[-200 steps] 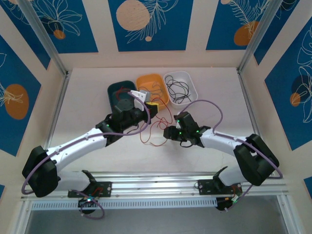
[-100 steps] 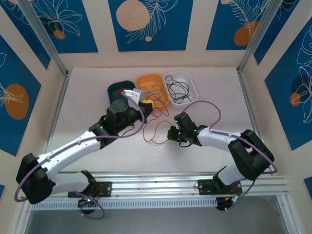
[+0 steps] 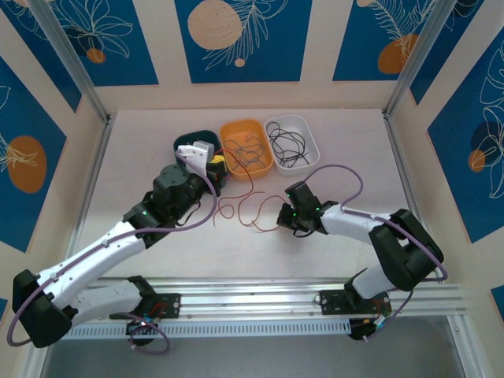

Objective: Untangle the cables

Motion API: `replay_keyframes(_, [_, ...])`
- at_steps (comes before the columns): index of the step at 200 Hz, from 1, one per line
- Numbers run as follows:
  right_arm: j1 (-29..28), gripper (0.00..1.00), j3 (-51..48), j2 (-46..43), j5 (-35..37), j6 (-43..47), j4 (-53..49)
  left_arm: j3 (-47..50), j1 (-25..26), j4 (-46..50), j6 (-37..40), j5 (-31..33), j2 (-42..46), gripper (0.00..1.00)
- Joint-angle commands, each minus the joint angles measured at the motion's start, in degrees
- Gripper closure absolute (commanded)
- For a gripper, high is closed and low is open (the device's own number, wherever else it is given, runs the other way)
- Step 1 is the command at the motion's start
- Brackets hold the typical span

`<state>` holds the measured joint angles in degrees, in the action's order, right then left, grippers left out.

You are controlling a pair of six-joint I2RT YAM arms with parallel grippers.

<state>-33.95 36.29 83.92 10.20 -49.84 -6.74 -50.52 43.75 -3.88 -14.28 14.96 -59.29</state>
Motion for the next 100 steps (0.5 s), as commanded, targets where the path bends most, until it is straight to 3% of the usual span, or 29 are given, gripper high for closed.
replay_keyframes(1, [0.3,1.00,0.6,-1.0,1.8,-1.5,-3.1,-1.0,-1.3,3.9,2.2,4.7,1.1,1.00])
replay_keyframes(36, [0.5,1.00,0.3,-2.6,2.8,-2.2,-4.7,-2.8,-4.3,5.7,2.0,4.7,0.4,1.00])
replay_keyframes(100, [0.7,1.00,0.5,-4.4,2.8,-2.3,-6.2,-6.9,-16.1,5.6,-1.8,-0.6,-4.8,1.00])
